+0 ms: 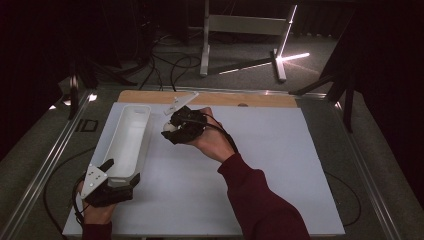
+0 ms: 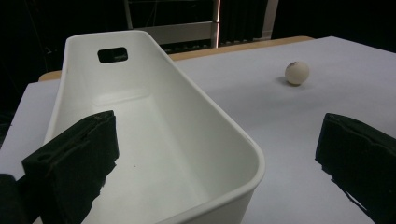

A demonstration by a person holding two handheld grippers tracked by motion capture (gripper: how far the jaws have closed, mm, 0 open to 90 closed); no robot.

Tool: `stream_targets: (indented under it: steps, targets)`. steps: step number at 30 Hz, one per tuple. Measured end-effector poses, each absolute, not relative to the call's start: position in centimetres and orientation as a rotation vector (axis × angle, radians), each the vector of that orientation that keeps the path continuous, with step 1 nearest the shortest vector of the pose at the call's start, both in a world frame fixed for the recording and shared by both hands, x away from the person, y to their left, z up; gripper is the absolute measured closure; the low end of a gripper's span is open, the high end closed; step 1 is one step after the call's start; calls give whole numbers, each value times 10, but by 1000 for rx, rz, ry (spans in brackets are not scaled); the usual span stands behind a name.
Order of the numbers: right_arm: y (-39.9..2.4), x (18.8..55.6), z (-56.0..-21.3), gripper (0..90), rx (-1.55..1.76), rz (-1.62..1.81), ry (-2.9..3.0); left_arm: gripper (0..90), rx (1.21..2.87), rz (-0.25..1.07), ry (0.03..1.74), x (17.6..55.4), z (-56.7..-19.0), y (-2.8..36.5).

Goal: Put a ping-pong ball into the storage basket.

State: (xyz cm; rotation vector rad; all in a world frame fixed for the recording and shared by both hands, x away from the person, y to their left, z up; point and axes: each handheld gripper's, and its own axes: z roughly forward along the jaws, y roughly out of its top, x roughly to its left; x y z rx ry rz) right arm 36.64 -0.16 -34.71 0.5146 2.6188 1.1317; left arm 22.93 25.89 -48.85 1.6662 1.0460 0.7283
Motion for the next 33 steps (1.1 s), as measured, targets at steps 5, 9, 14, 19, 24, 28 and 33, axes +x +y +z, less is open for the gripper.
stream_targets:
  steps: [5,9,14,19,24,28,33]
  targets:
    - [2,367,-347,503,513,1141,2620,0,1665,730,1046,229,-488,259]
    - [5,367,-347,503,519,1146,2616,0,1667,729,1047,229,-488,259]
    - [11,368,-346,503,512,1164,2617,0,1666,730,1046,229,-488,260]
    - [19,369,-346,503,513,1179,2619,0,1666,730,1047,229,-488,260]
    - [23,369,-346,503,512,1182,2623,0,1663,733,1046,229,-488,260]
    - [26,370,-346,503,511,1192,2620,0,1667,733,1045,229,-488,260]
    - [30,371,-346,503,515,1206,2618,0,1666,732,1044,229,-488,260]
